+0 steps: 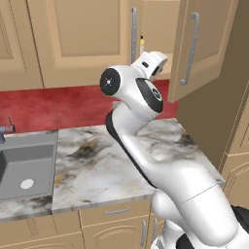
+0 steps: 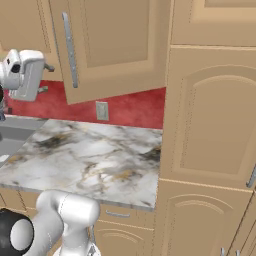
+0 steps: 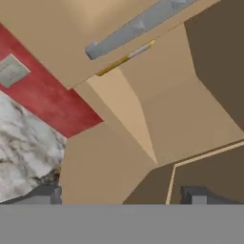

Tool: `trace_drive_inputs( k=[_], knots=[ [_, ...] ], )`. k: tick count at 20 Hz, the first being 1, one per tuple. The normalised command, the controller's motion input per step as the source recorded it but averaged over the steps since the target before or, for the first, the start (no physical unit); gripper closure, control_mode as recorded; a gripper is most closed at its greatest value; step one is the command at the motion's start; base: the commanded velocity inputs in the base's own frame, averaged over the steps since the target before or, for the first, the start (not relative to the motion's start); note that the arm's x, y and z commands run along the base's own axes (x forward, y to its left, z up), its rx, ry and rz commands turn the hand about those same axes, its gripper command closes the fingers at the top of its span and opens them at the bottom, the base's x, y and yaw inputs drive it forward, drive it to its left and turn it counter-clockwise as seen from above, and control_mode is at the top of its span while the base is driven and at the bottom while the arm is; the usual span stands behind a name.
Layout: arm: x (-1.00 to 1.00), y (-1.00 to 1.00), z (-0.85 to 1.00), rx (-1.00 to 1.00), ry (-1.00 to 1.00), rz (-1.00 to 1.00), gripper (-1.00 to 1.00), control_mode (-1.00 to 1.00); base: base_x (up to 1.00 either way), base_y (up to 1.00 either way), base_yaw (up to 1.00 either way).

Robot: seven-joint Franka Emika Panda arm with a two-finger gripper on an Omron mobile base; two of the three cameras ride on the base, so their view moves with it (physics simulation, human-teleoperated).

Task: Move the mayonnaise and mustard from the cabinet to the dining counter.

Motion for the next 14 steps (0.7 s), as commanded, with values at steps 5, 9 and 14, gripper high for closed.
trace_drive_inputs(
  k=[5,9,14],
  knots=[
    [0.07,-0.35,-0.02,-0.18,0.09,-0.20,-1.00,-1.00,0.00,0.00,0.00],
    [0.14,-0.48,-0.10,-0.22,0.05,-0.19,-1.00,-1.00,0.00,0.00,0.00],
    [-0.07,-0.72,-0.05,-0.22,0.01,-0.15,-1.00,-1.00,0.00,0.00,0.00]
  ],
)
